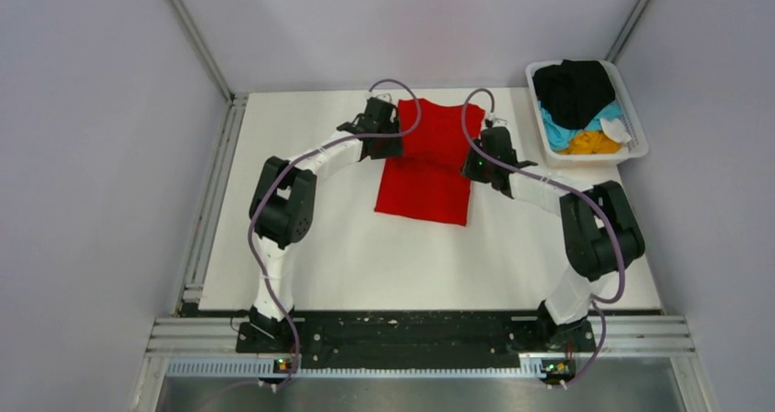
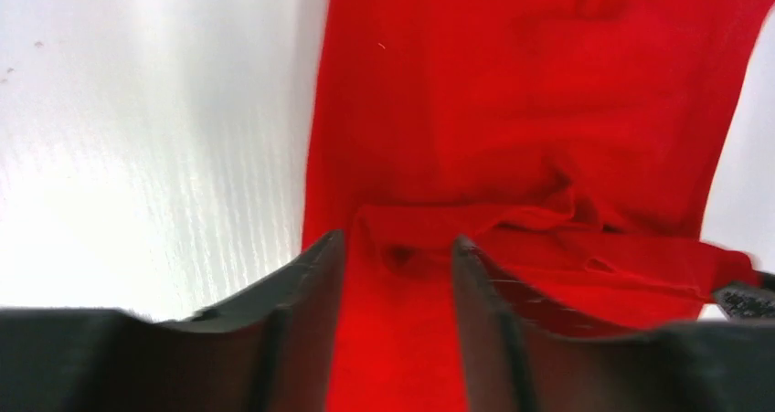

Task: Fold and stack the t-shirts
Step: Fold the folded rectangular tshirt in 1/3 of the way, then grab one side of the 2/3 rectangular tshirt with both arms

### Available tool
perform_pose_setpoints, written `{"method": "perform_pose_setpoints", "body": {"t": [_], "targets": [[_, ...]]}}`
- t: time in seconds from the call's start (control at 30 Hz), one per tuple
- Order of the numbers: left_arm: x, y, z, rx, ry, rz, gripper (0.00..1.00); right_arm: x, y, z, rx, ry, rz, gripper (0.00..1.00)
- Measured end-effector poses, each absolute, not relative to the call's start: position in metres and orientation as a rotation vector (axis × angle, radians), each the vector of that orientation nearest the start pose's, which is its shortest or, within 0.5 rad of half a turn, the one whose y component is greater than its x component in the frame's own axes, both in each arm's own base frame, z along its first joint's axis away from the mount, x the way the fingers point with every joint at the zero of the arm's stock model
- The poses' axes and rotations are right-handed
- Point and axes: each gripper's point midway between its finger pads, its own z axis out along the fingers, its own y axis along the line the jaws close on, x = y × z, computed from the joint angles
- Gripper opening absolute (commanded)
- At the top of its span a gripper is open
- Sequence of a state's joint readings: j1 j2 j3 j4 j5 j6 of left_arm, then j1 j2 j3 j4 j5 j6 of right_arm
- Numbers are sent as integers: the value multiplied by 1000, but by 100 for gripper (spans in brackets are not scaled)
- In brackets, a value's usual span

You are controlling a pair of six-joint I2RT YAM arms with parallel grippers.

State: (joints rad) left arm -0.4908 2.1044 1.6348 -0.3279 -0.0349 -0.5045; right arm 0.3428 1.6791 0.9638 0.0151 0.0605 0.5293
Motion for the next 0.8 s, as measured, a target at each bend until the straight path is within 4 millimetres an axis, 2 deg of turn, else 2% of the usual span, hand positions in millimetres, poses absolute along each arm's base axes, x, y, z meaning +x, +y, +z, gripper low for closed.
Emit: {"method": "perform_pose_setpoints", "body": {"t": [0.07, 0.1, 0.13, 0.17, 0.23, 0.3, 0.37, 0.43, 0.53, 0.67, 0.73, 0.8], "targets": [[484, -265, 79, -42, 2412, -418, 86, 424, 155, 70, 254, 2288, 376, 67], [488, -260, 81, -53, 2410, -411, 96, 429, 152, 72, 261, 2283, 369, 82], [490, -255, 83, -64, 2409, -406, 99, 435, 150, 75, 269, 2274, 366, 97], [494, -250, 88, -78, 2400, -404, 99, 439, 149, 80, 272, 2261, 365, 99], [498, -242, 95, -93, 2387, -402, 99, 443, 147, 90, 269, 2231, 371, 99], [492, -233, 101, -106, 2378, -404, 99, 441, 146, 100, 260, 2209, 386, 99], [475, -225, 104, -107, 2389, -414, 99, 429, 146, 108, 242, 2193, 411, 99], [450, -221, 103, -103, 2412, -442, 99, 410, 148, 109, 215, 2193, 460, 99], [407, -216, 89, -109, 2479, -494, 96, 376, 152, 95, 186, 2231, 540, 97], [359, -212, 53, -135, 2592, -549, 83, 323, 154, 57, 203, 2349, 617, 93], [342, -210, 37, -149, 2649, -565, 77, 303, 157, 42, 208, 2400, 650, 88], [345, -216, 42, -156, 2629, -610, 68, 298, 165, 44, 200, 2389, 691, 81]]}}
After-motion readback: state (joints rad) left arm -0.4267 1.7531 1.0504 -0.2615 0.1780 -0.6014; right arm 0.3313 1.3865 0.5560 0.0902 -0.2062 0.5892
